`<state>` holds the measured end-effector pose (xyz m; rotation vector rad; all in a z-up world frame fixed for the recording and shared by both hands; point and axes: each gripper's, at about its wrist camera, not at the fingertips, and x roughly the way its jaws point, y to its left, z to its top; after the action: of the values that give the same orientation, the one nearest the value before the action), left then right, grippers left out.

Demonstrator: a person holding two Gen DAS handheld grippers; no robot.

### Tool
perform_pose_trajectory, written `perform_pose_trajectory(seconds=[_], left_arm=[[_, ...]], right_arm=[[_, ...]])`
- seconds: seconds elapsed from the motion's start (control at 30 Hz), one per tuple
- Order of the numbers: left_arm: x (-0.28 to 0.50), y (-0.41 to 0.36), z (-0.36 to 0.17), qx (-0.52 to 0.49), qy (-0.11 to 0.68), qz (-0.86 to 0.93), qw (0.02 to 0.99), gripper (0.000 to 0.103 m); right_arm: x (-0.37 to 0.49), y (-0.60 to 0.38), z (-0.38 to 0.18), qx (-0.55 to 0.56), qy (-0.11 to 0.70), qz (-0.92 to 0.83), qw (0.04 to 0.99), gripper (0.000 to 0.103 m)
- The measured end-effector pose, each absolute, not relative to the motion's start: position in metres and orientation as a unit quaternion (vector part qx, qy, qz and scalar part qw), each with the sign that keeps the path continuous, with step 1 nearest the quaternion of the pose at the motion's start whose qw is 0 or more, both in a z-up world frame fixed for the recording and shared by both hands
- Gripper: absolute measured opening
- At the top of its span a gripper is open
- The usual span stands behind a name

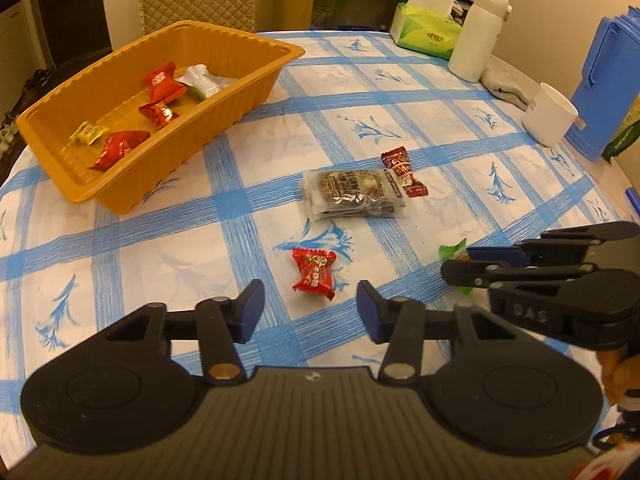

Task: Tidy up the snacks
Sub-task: 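Grasp the green-wrapped candy with the right gripper while the left grasps the red candy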

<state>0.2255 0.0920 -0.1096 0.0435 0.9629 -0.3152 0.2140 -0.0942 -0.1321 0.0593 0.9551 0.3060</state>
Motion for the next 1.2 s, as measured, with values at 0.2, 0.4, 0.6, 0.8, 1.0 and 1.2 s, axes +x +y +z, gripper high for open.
perform_pose_trajectory(seconds=[0.2, 0.4, 0.6, 0.8, 1.0, 1.2], left_arm=[[0.236, 0.083, -0.116, 0.037, 0.462, -0.156, 0.872, 0.036], [0.247, 0.077, -0.123, 0.052, 0.469, -0.154, 0.868, 0.03], [0.252, 0.073, -0.13, 0.055, 0.479, -0.154, 0.862, 0.021], [0.252, 0.073, -0.132, 0.053, 0.482, -0.152, 0.861, 0.017], [0.25, 0.074, -0.129, 0.048, 0.48, -0.153, 0.862, 0.016], [0.245, 0.077, -0.12, 0.036, 0.475, -0.153, 0.866, 0.015]], right_arm=[[0.213, -0.107, -0.13, 0.049, 0.46, 0.132, 0.877, 0.02], [0.211, -0.117, -0.129, 0.06, 0.46, 0.124, 0.877, 0.02], [0.21, -0.124, -0.128, 0.067, 0.461, 0.119, 0.877, 0.02], [0.21, -0.127, -0.127, 0.07, 0.46, 0.119, 0.877, 0.02], [0.21, -0.128, -0.126, 0.072, 0.459, 0.123, 0.877, 0.02], [0.211, -0.128, -0.122, 0.073, 0.455, 0.128, 0.878, 0.02]])
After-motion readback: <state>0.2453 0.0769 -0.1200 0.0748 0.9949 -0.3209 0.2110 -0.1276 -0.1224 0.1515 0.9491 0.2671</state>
